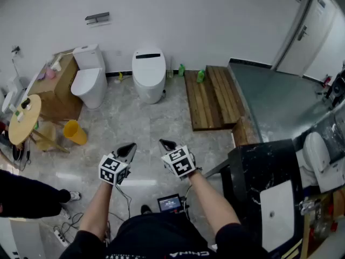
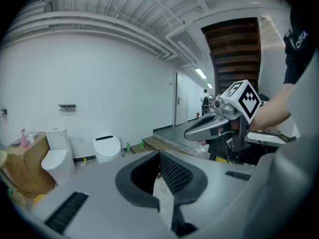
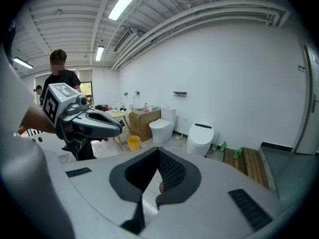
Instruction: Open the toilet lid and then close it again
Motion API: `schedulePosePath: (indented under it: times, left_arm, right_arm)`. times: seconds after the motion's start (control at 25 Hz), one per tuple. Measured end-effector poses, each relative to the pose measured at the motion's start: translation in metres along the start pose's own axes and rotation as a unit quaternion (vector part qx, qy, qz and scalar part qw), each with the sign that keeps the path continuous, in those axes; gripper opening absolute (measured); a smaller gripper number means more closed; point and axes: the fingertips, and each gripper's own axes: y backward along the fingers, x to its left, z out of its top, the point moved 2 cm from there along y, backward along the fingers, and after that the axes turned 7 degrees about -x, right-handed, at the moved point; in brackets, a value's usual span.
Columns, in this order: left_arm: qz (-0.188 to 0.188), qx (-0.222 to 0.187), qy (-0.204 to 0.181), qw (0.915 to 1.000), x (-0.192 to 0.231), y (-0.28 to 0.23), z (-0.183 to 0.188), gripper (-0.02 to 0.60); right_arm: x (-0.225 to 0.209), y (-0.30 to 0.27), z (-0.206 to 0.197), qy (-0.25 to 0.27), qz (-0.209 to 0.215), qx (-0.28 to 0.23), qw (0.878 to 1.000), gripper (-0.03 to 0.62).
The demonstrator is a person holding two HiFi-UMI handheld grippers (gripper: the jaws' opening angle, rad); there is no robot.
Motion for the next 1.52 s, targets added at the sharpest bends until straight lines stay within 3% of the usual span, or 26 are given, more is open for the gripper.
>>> schedulePosePath:
  times: [0.48, 0.76, 0.92, 1.08, 1.52]
  left_arm:
    - [-0.020, -0.014, 0.016, 0.9996, -0.003, 0.001, 0.008, 0.008]
    - [0.000, -0.021, 0.014, 0.9997, 0.013, -0.007, 0.017, 0.008]
    - [-0.014, -0.030, 0.025, 0.9991, 0.007, -0.008, 0.019, 0.008]
    - [-0.020, -0.033, 0.005, 0.9992, 0.001, -0.011, 0.023, 0.008]
    - [-0.009, -0.027, 0.000, 0.9996, -0.006, -0.046, 0.032, 0.008]
  right_arm:
    - [-0.002, 0.001, 0.001, 0.026, -0.008, -0.005, 1.000, 0.012]
    - [-0.017, 0.003, 0.020, 0.038, -0.021, -0.022, 0.999, 0.012]
    - [-0.022, 0.006, 0.023, 0.038, -0.023, -0.027, 0.999, 0.012]
    - [-0.027, 0.006, 0.021, 0.045, -0.023, -0.026, 0.998, 0.012]
    - [-0.063, 0.012, 0.013, 0.046, -0.013, -0.027, 0.999, 0.012]
